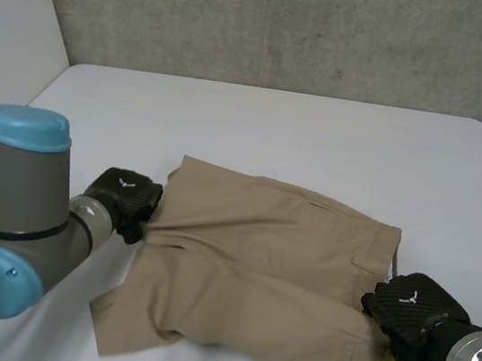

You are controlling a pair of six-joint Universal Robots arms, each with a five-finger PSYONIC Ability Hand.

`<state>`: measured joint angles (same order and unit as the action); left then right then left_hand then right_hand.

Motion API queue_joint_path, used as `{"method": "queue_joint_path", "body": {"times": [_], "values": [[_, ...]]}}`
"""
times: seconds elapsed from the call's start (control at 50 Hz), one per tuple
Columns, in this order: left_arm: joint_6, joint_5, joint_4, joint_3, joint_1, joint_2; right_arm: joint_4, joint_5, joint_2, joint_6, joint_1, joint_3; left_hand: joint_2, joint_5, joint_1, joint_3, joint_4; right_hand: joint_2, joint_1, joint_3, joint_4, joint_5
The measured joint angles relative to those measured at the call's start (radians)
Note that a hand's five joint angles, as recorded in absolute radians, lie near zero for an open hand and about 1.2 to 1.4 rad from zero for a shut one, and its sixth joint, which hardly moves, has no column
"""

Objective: Fold the shorts.

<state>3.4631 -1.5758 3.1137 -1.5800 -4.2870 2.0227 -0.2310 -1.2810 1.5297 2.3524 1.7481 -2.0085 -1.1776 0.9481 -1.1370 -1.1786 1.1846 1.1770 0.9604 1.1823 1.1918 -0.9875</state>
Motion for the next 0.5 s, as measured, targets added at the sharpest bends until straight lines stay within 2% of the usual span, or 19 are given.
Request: {"method": "queue_joint_path", "body": {"times": [0.2,0.5], "values": [[-0.011,-0.006,0.019,-0.022,-0.006,-0.050,-0.001,0.000,0.002,0.001,0.014,-0.007,0.030,0.000,0.000,0.035,-0.040,0.000,0.000,0.000,0.000,0.000],[-0.015,-0.009,0.115,0.128,0.052,-0.102,0.000,0.001,0.007,0.001,0.014,-0.014,0.030,0.000,0.000,0.036,-0.040,0.000,0.000,0.000,0.000,0.000]]}}
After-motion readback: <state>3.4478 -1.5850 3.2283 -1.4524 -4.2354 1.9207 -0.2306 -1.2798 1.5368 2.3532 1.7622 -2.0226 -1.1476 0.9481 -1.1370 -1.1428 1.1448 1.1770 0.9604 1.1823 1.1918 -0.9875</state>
